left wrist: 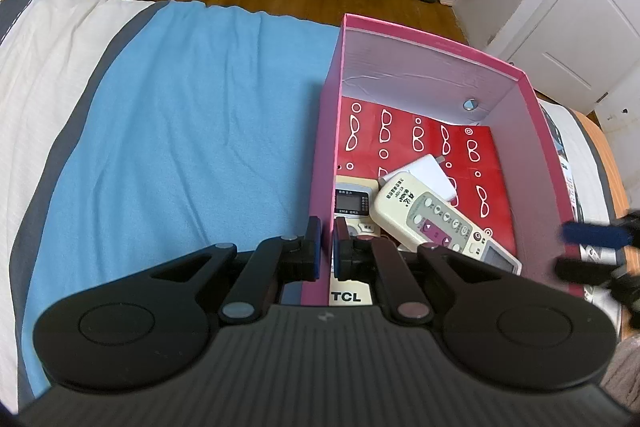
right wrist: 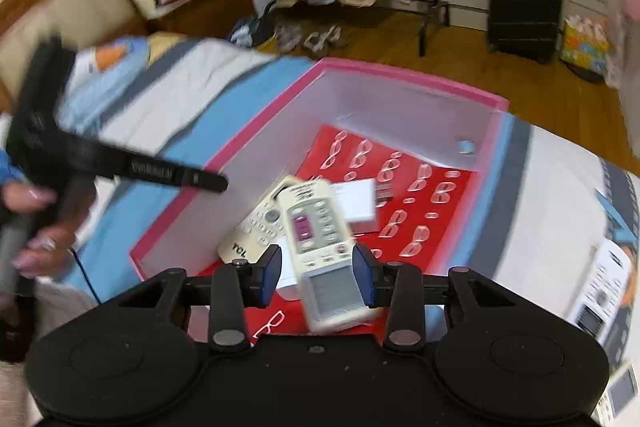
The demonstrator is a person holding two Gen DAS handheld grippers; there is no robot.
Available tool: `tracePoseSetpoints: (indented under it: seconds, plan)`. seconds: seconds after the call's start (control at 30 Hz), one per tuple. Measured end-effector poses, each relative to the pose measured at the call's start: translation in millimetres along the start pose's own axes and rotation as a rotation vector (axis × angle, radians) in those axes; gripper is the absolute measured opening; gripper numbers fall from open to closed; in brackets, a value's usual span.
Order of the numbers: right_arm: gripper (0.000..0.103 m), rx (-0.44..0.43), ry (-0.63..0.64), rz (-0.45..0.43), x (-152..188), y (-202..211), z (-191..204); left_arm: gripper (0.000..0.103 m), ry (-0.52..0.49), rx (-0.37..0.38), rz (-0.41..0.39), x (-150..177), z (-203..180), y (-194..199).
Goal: Organize rigid objects
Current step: 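Lower the power bank into the pink box and open the right gripper, then grasp the silver keys on the bed with the right gripper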
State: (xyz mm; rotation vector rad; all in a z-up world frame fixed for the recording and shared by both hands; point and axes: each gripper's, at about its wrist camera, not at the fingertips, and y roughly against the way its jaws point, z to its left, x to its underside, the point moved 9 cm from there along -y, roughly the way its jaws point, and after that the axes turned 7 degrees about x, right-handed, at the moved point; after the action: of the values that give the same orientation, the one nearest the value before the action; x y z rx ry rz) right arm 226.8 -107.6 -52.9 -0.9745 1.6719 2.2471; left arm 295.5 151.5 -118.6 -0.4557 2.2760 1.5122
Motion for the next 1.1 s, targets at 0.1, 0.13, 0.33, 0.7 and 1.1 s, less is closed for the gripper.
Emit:
tracePoseSetpoints:
  seconds: [0.1,0.13,0.33,0.7,1.1]
  plan:
    - [0.048,0.042,-0.051,-0.010,-2.7,17.2,-32.8,0.005,0.001,-0.006,0.002,-0.6,-1.1,0.0]
    - [0.048,0.065,-0.070,-0.007,-1.8,18.9,-46.4,0.005,0.001,-0.008,0.003,-0.6,-1.9,0.1]
    - [0.048,0.096,-0.109,0.034,21.4,8.0,-94.3,0.005,0.004,-0.021,0.011,-0.8,-2.4,-2.8]
    - [0.051,0.116,-0.119,0.113,68.2,-49.7,-127.9,0.005,0.017,-0.024,0.015,-1.8,-2.1,-4.7]
    - [0.033,0.182,0.003,0.171,87.5,-72.3,-88.1,0.006,0.009,-0.024,0.018,-0.6,-1.1,-5.6]
